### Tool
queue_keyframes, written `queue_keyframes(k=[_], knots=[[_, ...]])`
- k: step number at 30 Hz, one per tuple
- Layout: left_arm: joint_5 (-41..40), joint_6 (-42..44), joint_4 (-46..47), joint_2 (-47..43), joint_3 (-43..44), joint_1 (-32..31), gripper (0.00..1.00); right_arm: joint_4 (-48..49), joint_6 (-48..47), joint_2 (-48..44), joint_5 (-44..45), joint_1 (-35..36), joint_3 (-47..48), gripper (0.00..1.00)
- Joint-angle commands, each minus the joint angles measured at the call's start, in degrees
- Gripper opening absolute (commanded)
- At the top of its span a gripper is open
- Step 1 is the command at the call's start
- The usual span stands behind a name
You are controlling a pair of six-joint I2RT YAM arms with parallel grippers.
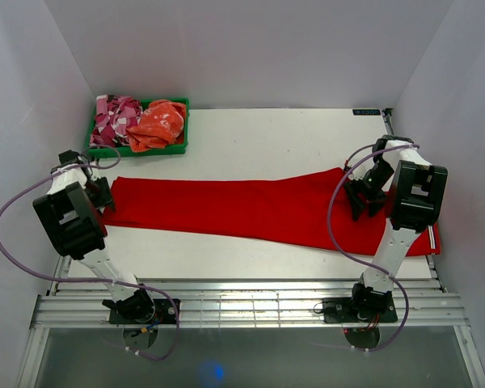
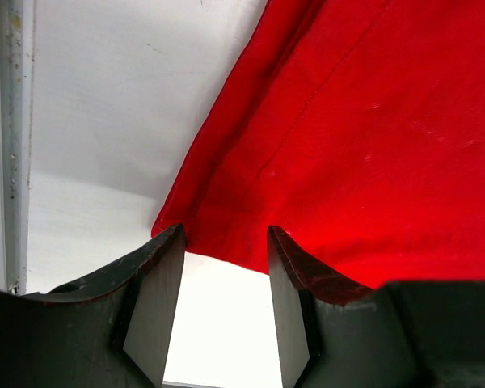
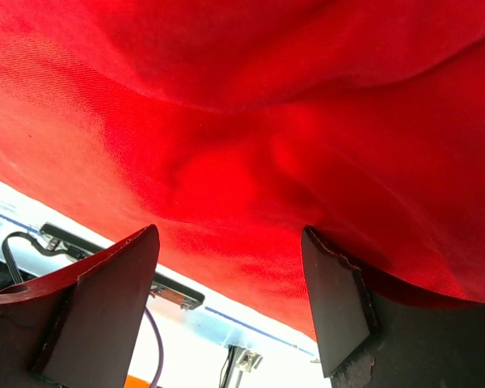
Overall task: Fold and stack the trousers
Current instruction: Fold the trousers
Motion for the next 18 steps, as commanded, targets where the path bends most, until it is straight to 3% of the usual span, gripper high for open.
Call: queue_keyframes(k=[1,12,18], knots=[[-0.27,-0.41,-0.21,0.48,-0.80,0.52,0.56,0.19,0.47,-0.25,0.69,-0.24,-0.04,0.77],[-0.71,-2.35,-0.39,0.83,-1.07,0.60,0.52,0.28,0.47,-0.16,0.43,-0.24,-0.56,0.74],[-0.36,-2.61,-0.56,0.13,-1.07,0.60,0.63,0.10,0.21,-0.60,0.25,-0.16,-0.83,0.74]])
